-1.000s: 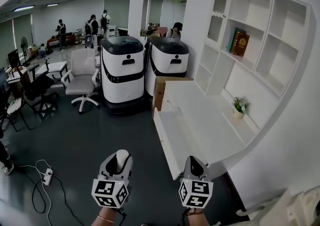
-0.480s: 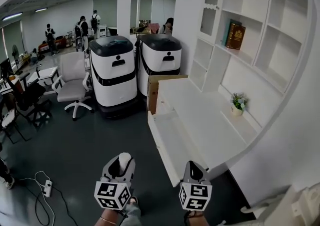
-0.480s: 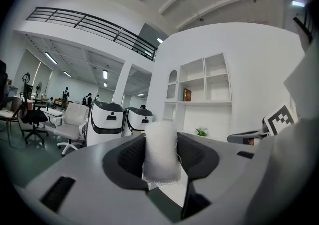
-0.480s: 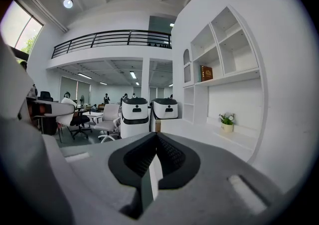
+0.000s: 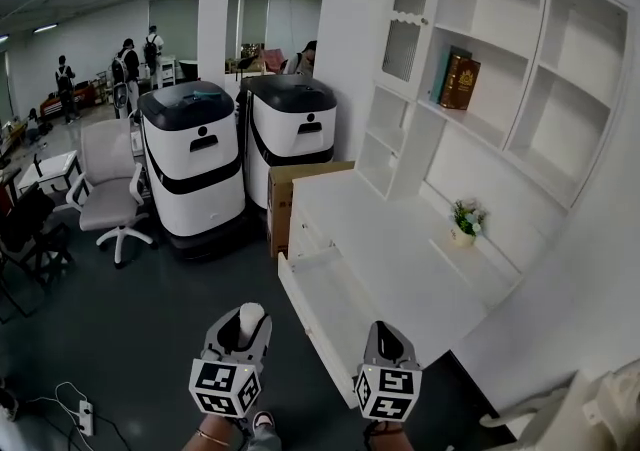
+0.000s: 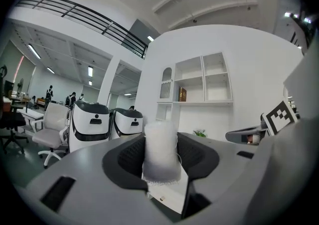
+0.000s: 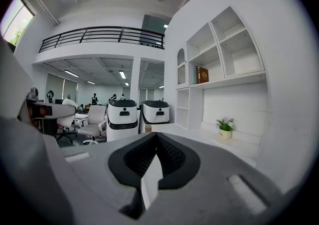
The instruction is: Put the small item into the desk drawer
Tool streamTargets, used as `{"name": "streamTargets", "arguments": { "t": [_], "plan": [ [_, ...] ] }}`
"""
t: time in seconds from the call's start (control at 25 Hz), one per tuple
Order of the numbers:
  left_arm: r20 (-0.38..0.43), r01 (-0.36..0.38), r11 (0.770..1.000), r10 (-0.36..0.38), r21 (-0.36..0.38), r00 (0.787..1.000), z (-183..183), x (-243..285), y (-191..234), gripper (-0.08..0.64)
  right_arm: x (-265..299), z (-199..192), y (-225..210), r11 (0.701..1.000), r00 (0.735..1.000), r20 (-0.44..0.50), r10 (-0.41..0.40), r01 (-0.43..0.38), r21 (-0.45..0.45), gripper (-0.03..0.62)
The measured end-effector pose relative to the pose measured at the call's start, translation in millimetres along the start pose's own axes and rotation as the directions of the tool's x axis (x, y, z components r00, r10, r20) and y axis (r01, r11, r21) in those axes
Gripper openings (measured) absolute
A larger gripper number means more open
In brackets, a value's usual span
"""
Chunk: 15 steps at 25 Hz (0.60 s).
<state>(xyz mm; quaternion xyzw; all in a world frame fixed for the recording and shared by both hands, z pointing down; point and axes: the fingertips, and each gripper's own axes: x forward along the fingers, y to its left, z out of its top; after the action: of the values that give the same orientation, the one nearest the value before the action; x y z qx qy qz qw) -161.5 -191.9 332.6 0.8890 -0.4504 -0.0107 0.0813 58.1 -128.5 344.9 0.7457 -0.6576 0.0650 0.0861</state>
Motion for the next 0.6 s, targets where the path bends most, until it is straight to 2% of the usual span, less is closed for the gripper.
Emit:
{"name": "streamTargets", "arguments": {
  "t": [0.36, 0.6],
  "plan": [
    [-0.032, 0.078, 0.997, -0.078, -0.014, 0.996, 9, 81, 66, 0.175, 84, 16, 24, 0.997, 0.997, -0.025, -0.068, 0.069, 0.02, 0.005],
    [-0.064, 0.153, 0.987, -0.156, -0.052, 0.986, 1, 123, 83, 0.175, 105, 18, 25, 0.99, 0.988, -0.052, -0.143, 0.143, -0.001, 0.005]
  ]
}}
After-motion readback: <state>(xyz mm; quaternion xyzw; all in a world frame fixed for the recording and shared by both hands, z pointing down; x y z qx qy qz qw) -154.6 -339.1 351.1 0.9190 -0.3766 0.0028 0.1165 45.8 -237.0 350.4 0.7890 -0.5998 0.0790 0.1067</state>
